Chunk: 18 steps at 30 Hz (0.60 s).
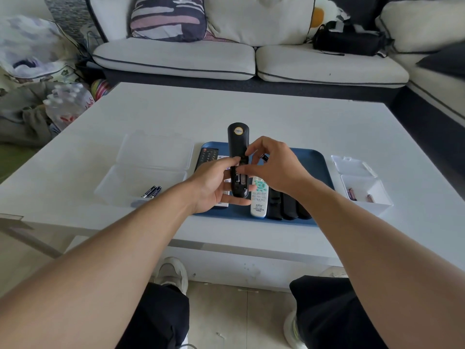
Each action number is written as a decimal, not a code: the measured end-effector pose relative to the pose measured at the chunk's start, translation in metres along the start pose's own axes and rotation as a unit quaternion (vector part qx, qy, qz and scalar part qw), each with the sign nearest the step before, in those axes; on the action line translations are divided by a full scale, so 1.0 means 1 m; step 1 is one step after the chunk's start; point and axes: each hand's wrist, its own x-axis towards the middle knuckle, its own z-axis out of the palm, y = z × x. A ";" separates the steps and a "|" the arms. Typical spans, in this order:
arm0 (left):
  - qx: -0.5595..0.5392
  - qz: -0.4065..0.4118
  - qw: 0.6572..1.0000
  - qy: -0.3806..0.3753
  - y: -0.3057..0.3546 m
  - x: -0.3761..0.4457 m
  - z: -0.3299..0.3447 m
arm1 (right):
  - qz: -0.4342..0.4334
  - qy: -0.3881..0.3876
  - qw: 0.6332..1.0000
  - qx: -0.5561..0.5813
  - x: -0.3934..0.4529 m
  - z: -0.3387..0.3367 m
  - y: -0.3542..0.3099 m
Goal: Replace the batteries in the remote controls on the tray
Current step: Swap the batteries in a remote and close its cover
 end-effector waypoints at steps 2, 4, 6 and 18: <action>-0.009 -0.003 1.000 0.005 0.000 0.000 -0.001 | 0.045 0.000 0.998 0.046 0.001 0.000 -0.001; -0.032 -0.005 0.999 0.014 0.001 0.001 -0.002 | 0.110 0.011 0.987 0.119 0.005 -0.002 0.001; -0.053 -0.004 0.998 0.024 0.001 0.002 -0.003 | 0.160 0.017 0.964 0.213 0.009 -0.005 0.002; -0.010 0.065 0.992 0.110 0.001 0.005 -0.012 | 0.136 -0.120 0.884 0.431 0.004 -0.014 -0.004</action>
